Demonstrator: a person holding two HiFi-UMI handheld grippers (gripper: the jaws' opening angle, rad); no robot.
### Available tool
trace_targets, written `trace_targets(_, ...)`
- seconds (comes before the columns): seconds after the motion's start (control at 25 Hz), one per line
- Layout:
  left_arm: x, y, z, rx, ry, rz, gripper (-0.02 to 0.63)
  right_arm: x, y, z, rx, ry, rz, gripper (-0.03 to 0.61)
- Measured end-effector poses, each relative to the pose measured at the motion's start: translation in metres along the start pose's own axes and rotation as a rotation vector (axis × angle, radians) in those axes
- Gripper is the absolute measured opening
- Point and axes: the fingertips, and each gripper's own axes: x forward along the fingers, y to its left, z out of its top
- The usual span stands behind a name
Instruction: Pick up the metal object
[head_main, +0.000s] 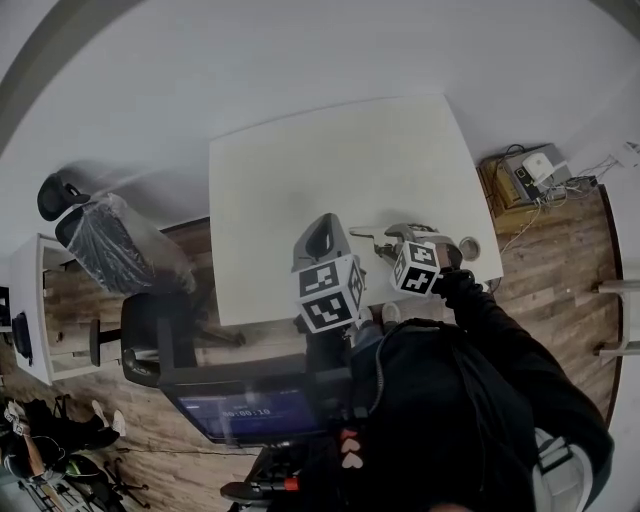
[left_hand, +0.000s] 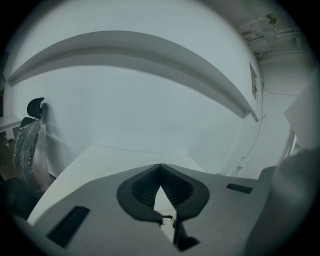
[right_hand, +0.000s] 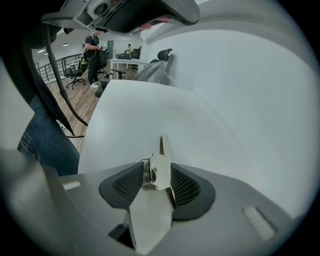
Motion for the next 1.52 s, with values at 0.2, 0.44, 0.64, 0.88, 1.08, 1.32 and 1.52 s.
trace_targets(0.2,-0.001,0.003,0.003,0.0,-0.009,0.008,-0.011,0.009,-0.002,0.0,-0.027,0.013,-0.009,0.101)
trace_targets(0.44,-0.006,0.011,0.012,-0.006,-0.034,0.024,-0.009,0.012,-0.004,0.006,-0.071,0.021,-0.041,0.069)
trace_targets(0.64,-0.007,0.012,0.012,-0.005,-0.041,0.028,-0.011,0.009,-0.013,0.008,-0.109,0.022,-0.1,0.039)
trace_targets(0.88,-0.006,0.008,0.017,0.0,-0.05,0.021,-0.011,0.002,-0.032,0.01,-0.109,0.014,-0.15,0.011)
trace_targets(1.08,-0.007,0.01,0.021,-0.001,-0.063,0.016,-0.011,-0.002,-0.036,0.005,-0.092,0.023,-0.166,0.011)
trace_targets(1.32,-0.009,0.015,0.023,-0.005,-0.066,0.02,-0.011,-0.012,-0.043,0.003,-0.075,0.012,-0.192,0.011)
trace_targets(1.52,-0.008,0.01,0.03,-0.001,-0.079,0.007,-0.011,-0.025,-0.058,-0.003,-0.061,0.01,-0.231,0.011)
